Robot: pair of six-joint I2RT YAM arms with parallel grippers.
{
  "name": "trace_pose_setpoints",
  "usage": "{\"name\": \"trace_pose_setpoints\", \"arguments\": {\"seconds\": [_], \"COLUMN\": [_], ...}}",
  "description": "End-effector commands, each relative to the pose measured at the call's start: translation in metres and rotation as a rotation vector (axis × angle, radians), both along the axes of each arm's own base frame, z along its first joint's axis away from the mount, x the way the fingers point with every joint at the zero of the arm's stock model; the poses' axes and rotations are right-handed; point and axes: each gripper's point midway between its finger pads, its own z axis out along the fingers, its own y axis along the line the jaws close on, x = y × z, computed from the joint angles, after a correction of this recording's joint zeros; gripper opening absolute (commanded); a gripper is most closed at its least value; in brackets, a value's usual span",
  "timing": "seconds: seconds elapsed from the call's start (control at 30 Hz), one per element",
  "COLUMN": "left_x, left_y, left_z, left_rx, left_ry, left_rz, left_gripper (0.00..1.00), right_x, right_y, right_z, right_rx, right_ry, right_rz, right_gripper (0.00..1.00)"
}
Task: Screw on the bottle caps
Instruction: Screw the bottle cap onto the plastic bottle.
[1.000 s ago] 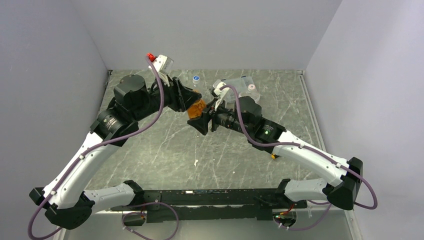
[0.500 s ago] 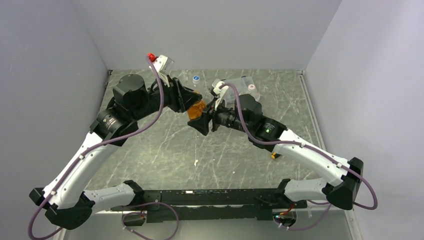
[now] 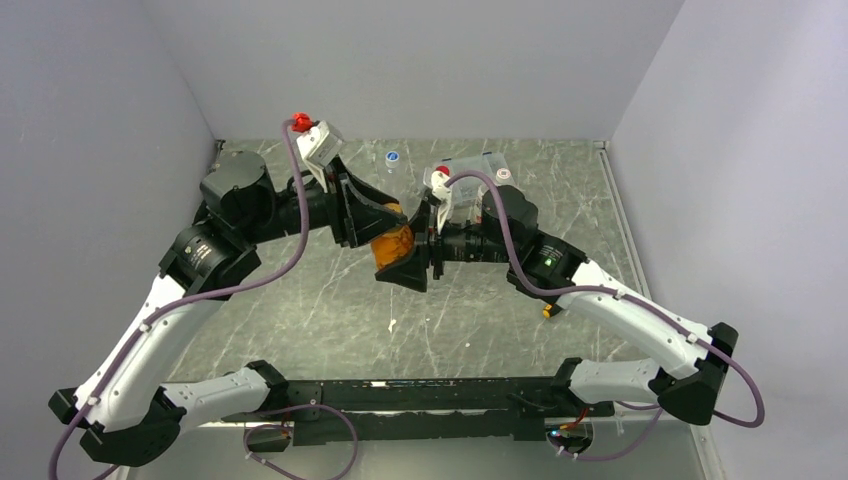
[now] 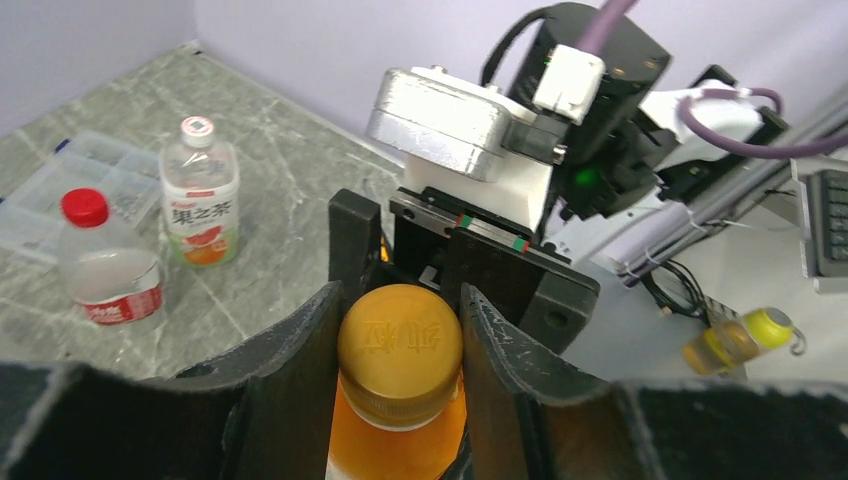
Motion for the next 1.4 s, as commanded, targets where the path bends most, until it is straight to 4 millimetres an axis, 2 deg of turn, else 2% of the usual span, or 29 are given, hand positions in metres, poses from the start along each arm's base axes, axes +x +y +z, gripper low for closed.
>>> {"name": "trace_pose_setpoints", "arguments": {"seconds": [0.0,0.17,0.3,0.4,0.5,0.67,0.8,1.0,1.07,1.17,1.2,1.27,1.3,1.37], "left_x": [-0.039,-0.056,-0.059,-0.042,-0.015,0.029,0.053,0.073,0.078,0.076,0.072,0.067,0.065,0.059], "left_y": [-0.003,-0.001,0.001,0.002,0.004,0.019,0.031,0.046,0.052,0.047,0.044,0.042,0.042,0.040], "left_z": [0.014,0.018,0.020,0.014,0.000,-0.017,-0.030,-0.048,-0.050,-0.043,-0.039,-0.031,-0.028,-0.019], "left_rx": [-0.025,-0.021,-0.015,0.020,0.077,0.142,0.192,0.245,0.247,0.216,0.200,0.179,0.173,0.152], "left_ry": [-0.045,-0.063,-0.059,-0.025,0.042,0.117,0.158,0.207,0.210,0.184,0.177,0.159,0.152,0.135], "left_rz": [-0.195,-0.270,-0.278,-0.187,-0.043,0.220,0.366,0.515,0.562,0.532,0.504,0.478,0.467,0.436], "left_gripper": [0.00,0.00,0.00,0.00,0.00,0.00,0.00,0.00,0.00,0.00,0.08,0.42,0.54,0.69], "right_x": [-0.040,-0.053,-0.055,-0.039,-0.014,0.020,0.045,0.073,0.075,0.068,0.064,0.059,0.055,0.046], "right_y": [-0.010,-0.012,-0.013,-0.010,-0.008,-0.004,0.000,-0.004,-0.004,0.004,0.008,0.012,0.012,0.011], "right_z": [0.069,0.072,0.070,0.067,0.064,0.057,0.048,0.040,0.040,0.034,0.031,0.027,0.026,0.026], "right_rx": [0.179,0.184,0.178,0.155,0.130,0.076,0.013,-0.023,-0.014,-0.018,-0.029,-0.045,-0.044,-0.029], "right_ry": [-0.129,-0.136,-0.138,-0.129,-0.117,-0.110,-0.110,-0.111,-0.115,-0.125,-0.124,-0.125,-0.125,-0.114], "right_rz": [0.178,0.258,0.271,0.179,0.042,-0.171,-0.326,-0.522,-0.536,-0.472,-0.438,-0.396,-0.368,-0.306], "right_gripper": [0.21,0.21,0.21,0.21,0.20,0.18,0.17,0.16,0.16,0.16,0.16,0.16,0.16,0.16]}}
